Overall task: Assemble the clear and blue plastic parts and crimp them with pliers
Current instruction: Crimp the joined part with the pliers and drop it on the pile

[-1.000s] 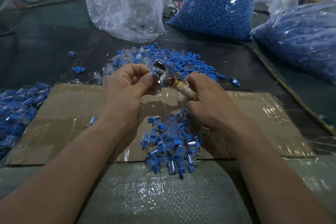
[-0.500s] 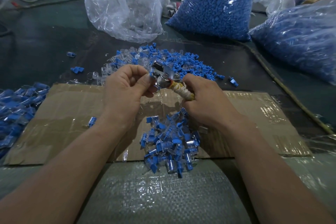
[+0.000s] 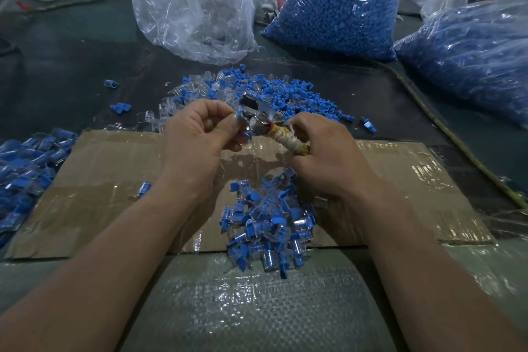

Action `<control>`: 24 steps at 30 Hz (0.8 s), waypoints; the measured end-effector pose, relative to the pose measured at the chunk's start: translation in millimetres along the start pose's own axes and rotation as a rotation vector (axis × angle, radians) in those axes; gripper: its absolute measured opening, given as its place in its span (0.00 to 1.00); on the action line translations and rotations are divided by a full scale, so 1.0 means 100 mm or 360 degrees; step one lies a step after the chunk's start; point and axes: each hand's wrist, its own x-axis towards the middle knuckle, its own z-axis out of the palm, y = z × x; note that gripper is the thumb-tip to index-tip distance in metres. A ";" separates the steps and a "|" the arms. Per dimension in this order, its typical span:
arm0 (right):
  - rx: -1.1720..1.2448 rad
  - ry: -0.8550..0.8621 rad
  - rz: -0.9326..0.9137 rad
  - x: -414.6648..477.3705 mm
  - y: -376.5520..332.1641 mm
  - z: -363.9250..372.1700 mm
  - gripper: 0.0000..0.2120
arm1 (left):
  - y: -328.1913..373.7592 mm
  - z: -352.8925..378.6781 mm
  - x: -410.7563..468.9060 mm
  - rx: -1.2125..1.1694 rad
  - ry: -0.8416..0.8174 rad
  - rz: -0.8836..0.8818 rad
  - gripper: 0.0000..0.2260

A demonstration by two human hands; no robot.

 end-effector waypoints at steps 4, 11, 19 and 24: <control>-0.0001 0.0065 0.0057 0.01 0.08 -0.04 0.11 | 0.00 -0.04 0.03 -0.0080 0.0059 -0.0081 0.04; -0.0155 -0.0004 0.0251 0.01 0.25 -0.15 0.16 | 0.08 -0.15 0.01 -0.0051 -0.0335 -0.0288 0.04; -0.0047 -0.0242 0.0387 0.00 0.32 -0.26 0.24 | 0.11 -0.12 -0.05 0.0220 -0.0943 -0.0354 0.04; -0.0128 -0.0373 0.0439 -0.01 0.31 -0.26 0.28 | 0.15 -0.11 -0.09 0.0133 -0.1057 -0.0350 0.02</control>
